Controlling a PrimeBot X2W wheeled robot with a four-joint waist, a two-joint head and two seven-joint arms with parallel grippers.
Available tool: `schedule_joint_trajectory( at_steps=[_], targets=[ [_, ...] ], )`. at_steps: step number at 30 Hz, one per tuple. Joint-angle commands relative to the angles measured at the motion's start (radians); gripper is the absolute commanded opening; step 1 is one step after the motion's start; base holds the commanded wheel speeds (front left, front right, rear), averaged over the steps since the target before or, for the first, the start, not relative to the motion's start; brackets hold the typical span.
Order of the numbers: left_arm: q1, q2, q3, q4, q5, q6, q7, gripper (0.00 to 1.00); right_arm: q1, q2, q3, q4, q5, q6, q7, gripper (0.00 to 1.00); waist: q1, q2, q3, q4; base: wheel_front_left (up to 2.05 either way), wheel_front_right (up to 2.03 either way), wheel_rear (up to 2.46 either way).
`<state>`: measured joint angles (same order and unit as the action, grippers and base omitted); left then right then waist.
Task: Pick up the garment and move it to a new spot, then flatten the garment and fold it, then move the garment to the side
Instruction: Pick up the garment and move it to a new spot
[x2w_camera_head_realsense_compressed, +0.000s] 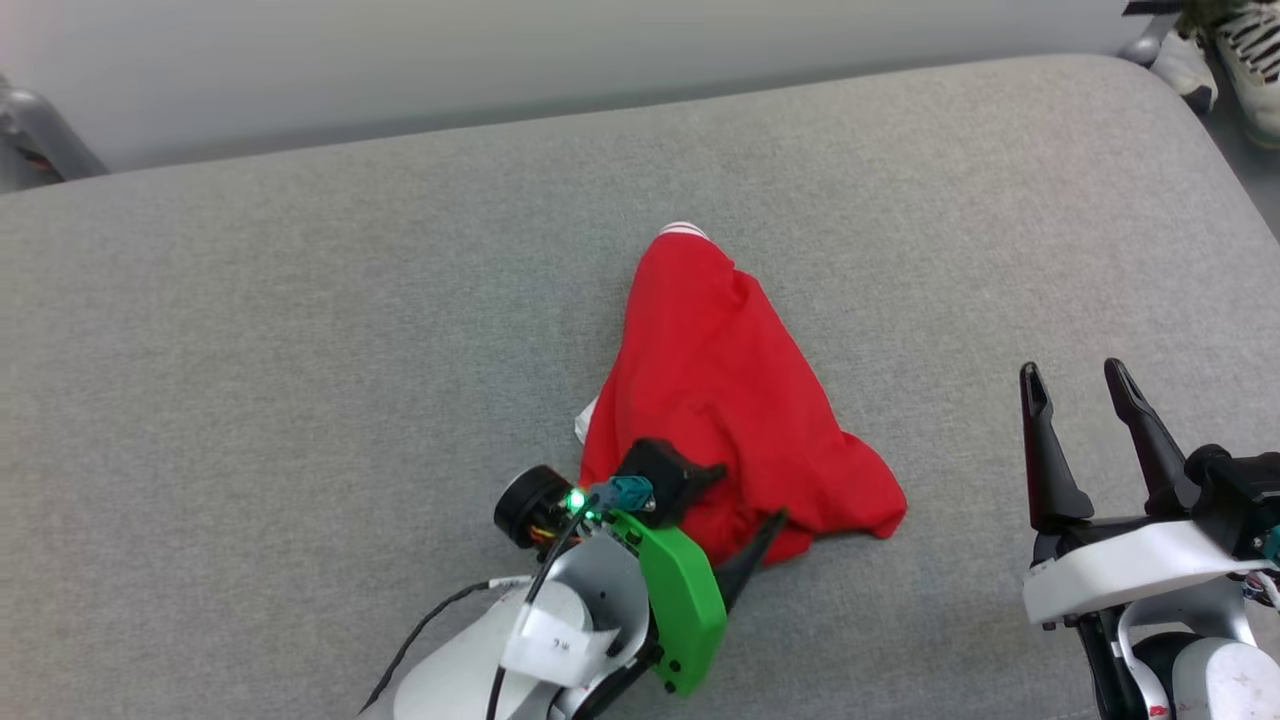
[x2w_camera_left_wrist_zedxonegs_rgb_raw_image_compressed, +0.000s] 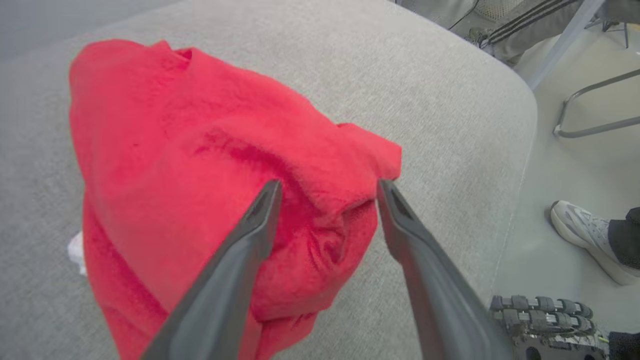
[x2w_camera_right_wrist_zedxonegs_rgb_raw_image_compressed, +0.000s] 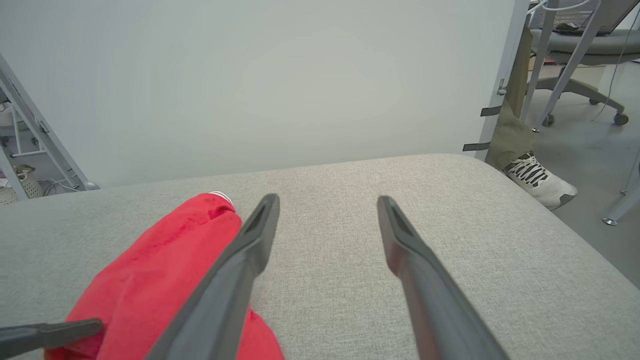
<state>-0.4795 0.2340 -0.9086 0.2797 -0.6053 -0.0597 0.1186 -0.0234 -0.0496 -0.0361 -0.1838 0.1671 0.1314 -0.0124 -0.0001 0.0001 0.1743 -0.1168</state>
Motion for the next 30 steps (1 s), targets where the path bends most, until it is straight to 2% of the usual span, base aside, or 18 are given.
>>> schedule_joint_trajectory(
  at_steps=[1, 9, 18, 24, 30],
  targets=[
    [0.013, -0.008, 0.014, -0.017, 0.019, 0.016, -0.047, 1.00, -0.002, -0.001, 0.000, -0.001, -0.007, -0.001, 0.005, 1.00, 0.0001, -0.0001, -0.042, 0.035, 0.00, 0.00, 0.00],
    [0.051, -0.004, 0.120, -0.082, 0.019, 0.104, -0.241, 1.00, 0.016, -0.001, 0.011, -0.012, -0.016, -0.001, 0.027, 1.00, 0.0001, -0.0001, -0.086, 0.083, 0.00, 0.00, 0.00],
    [0.115, 0.068, 0.309, -0.102, -0.013, 0.229, -0.357, 1.00, 0.039, -0.001, 0.011, -0.009, -0.015, -0.001, 0.041, 1.00, 0.0001, -0.0001, -0.102, 0.134, 0.00, 0.00, 0.00],
    [0.169, 0.124, 0.417, -0.110, -0.001, 0.274, -0.377, 1.00, 0.052, -0.001, 0.006, -0.006, -0.013, -0.001, 0.045, 1.00, 0.0001, -0.0001, -0.105, 0.155, 0.00, 0.00, 0.00],
    [0.231, 0.167, 0.492, -0.150, 0.016, 0.282, -0.380, 1.00, 0.064, -0.001, 0.005, -0.002, -0.011, -0.001, 0.048, 1.00, 0.0001, -0.0001, -0.114, 0.158, 0.00, 0.00, 0.00]
  ],
)
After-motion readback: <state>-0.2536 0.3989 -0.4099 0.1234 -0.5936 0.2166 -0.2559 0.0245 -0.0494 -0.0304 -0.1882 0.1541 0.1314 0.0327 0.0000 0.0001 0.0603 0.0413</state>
